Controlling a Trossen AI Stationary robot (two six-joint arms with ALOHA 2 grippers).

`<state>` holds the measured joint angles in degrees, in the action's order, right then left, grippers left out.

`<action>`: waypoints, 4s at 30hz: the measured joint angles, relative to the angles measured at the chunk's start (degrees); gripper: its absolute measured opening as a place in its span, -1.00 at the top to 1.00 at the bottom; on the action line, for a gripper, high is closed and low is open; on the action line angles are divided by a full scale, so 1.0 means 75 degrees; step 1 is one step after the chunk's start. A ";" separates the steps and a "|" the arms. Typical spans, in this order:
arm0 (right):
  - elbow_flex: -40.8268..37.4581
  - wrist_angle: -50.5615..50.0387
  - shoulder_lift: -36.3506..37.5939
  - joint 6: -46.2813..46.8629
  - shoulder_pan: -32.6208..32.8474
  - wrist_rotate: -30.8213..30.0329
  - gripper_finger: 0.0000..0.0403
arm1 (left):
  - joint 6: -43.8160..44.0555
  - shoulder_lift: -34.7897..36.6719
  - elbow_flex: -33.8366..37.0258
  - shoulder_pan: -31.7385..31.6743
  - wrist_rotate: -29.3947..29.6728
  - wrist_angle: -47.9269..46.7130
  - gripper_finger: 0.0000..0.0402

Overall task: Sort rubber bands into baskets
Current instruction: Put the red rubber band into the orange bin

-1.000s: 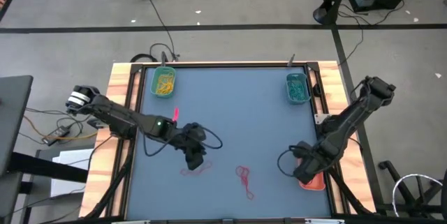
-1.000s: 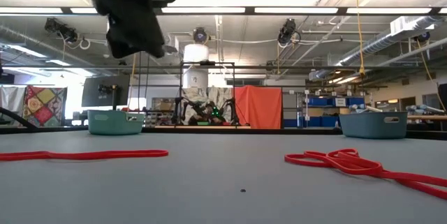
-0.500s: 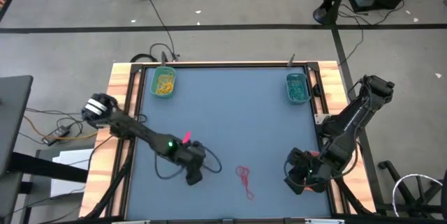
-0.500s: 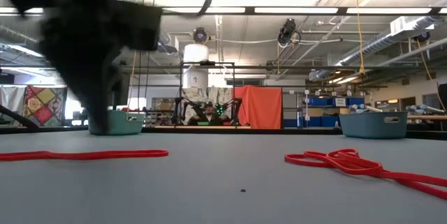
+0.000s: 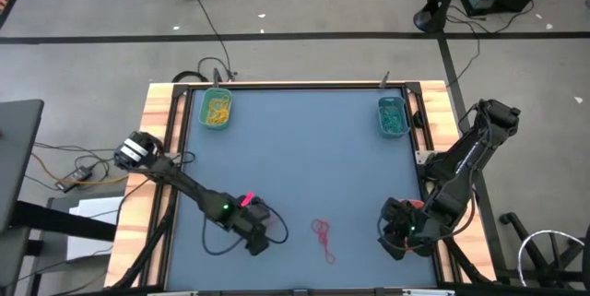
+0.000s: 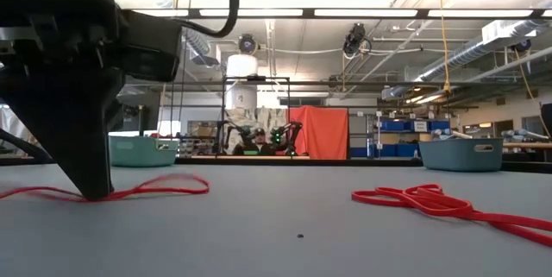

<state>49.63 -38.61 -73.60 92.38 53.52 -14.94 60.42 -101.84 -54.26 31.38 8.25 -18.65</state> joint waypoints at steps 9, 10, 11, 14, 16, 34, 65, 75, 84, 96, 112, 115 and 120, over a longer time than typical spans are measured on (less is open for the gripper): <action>0.0000 0.0779 0.0000 0.0115 0.0000 0.0003 -0.08 | 0.0207 -0.0044 -0.0021 0.0029 0.0195 0.0124 0.97; 0.0000 0.0991 0.0000 0.0125 -0.0001 0.0000 -0.08 | 0.0207 -0.0052 -0.0064 0.0026 0.0230 0.0185 0.98; 0.0000 0.1186 0.0000 0.0122 -0.0012 -0.0050 -0.08 | 0.0210 -0.0074 -0.0138 0.0026 0.0306 0.0254 0.98; 0.0000 0.1899 0.0000 -0.0083 -0.0080 -0.0447 -0.08 | 0.0192 -0.0114 -0.0481 0.0017 0.0722 0.0734 0.98; 0.0000 0.2301 0.0000 -0.0482 -0.0154 -0.0711 -0.08 | -0.0018 -0.0088 -0.0751 0.0012 0.0918 0.1173 0.99; 0.0006 0.4569 -0.0295 -0.3555 -0.1250 -0.0358 -0.08 | -0.2911 -0.0073 -0.3742 -0.0118 0.0957 0.1991 0.98; 0.0000 0.7671 -0.0611 -0.3058 -0.2532 -0.0060 0.01 | -0.4176 -0.0064 -0.4071 -0.0382 0.1008 0.2619 0.98; 0.0000 0.8488 -0.1172 -0.3090 -0.2558 0.0067 0.34 | -0.4173 -0.0073 -0.4066 -0.0484 0.1040 0.2596 0.98; -0.0003 0.8516 -0.1145 -0.3532 -0.2553 0.0474 0.79 | -0.4048 -0.0070 -0.4066 -0.0518 0.1014 0.2810 0.98; 0.0017 0.6748 -0.1148 -0.3257 -0.2454 0.0866 0.95 | -0.4229 -0.0057 -0.4073 -0.0595 -0.0709 0.4048 0.91; -0.0003 -0.0768 -0.0485 -0.1991 -0.1794 0.3372 0.96 | -0.3837 -0.0042 -0.4066 -0.0742 -0.0531 0.2193 0.91; 0.0000 -0.1812 -0.0428 -0.1874 -0.1504 0.3869 0.96 | -0.3829 -0.0154 -0.4066 -0.0737 -0.0174 0.2224 0.91; -0.0002 -0.2764 -0.0428 -0.1534 -0.1019 0.4198 0.95 | -0.3826 -0.0462 -0.4066 -0.0737 0.0110 0.2617 0.91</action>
<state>49.61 -59.34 -76.82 80.88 45.88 16.55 31.73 -105.31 -84.75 25.85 9.08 0.98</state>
